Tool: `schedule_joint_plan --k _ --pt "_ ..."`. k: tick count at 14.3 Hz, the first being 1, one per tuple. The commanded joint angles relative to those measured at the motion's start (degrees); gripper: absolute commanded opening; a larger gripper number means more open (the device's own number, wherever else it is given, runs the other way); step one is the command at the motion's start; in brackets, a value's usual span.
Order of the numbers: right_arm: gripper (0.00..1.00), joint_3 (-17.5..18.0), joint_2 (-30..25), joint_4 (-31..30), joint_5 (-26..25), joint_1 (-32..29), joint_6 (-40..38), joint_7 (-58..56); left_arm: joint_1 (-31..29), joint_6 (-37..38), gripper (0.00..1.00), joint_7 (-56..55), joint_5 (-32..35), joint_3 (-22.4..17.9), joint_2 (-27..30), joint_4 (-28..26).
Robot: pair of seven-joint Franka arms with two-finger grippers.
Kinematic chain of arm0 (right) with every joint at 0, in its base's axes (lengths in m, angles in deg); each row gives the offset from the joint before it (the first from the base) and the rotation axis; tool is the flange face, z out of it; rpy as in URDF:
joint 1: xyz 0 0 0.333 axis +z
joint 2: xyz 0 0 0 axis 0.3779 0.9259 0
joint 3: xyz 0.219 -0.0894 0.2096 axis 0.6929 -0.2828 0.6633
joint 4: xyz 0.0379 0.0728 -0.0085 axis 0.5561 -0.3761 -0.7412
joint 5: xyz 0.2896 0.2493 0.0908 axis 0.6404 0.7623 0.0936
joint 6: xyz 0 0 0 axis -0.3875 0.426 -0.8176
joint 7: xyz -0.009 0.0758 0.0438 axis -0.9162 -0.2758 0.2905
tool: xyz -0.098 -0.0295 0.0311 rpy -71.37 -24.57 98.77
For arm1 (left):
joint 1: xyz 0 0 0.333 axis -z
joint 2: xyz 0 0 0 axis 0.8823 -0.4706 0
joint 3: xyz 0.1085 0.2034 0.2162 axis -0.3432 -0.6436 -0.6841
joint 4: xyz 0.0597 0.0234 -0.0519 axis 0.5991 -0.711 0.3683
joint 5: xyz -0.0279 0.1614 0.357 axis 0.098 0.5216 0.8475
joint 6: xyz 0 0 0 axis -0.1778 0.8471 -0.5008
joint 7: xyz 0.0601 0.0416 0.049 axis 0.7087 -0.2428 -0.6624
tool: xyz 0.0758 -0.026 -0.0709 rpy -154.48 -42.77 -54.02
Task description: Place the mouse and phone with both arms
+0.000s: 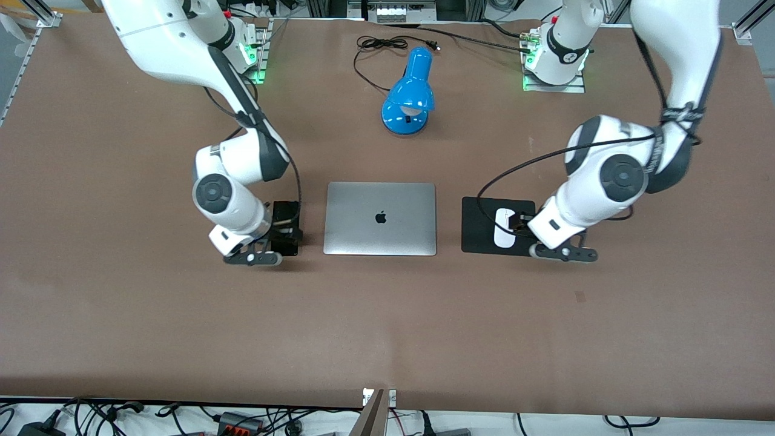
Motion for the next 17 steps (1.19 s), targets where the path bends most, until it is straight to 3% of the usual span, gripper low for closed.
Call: schedule_joint_plan --k 1,3,6,10,14,17 --pt "1.0 0.0 -7.4 0.9 0.0 -4.0 -5.4 0.0 -2.6 6.1 1.0 2.3 1.1 0.2 0.8 4.0" --pt "1.0 -0.2 -9.1 5.3 0.0 -6.9 -10.0 -0.7 -3.9 9.3 1.0 5.7 1.1 0.0 2.8 5.2" --pt "1.0 -0.3 -8.6 16.2 0.3 -9.9 -23.7 -0.8 -7.5 16.2 1.0 10.6 1.1 0.1 4.4 9.5" --pt "1.0 -0.4 -9.1 21.1 0.3 -13.4 -32.9 -0.8 -9.6 26.0 1.0 12.9 1.1 0.1 5.2 16.0" --pt "1.0 -0.6 -9.3 27.1 0.0 -20.1 -44.2 -0.9 -9.6 28.1 1.0 12.6 1.1 0.3 5.9 17.6" --pt "1.0 -0.4 -13.3 30.1 -0.3 -22.9 -54.5 -2.2 -9.6 29.5 1.0 12.7 1.1 0.4 5.8 17.8"
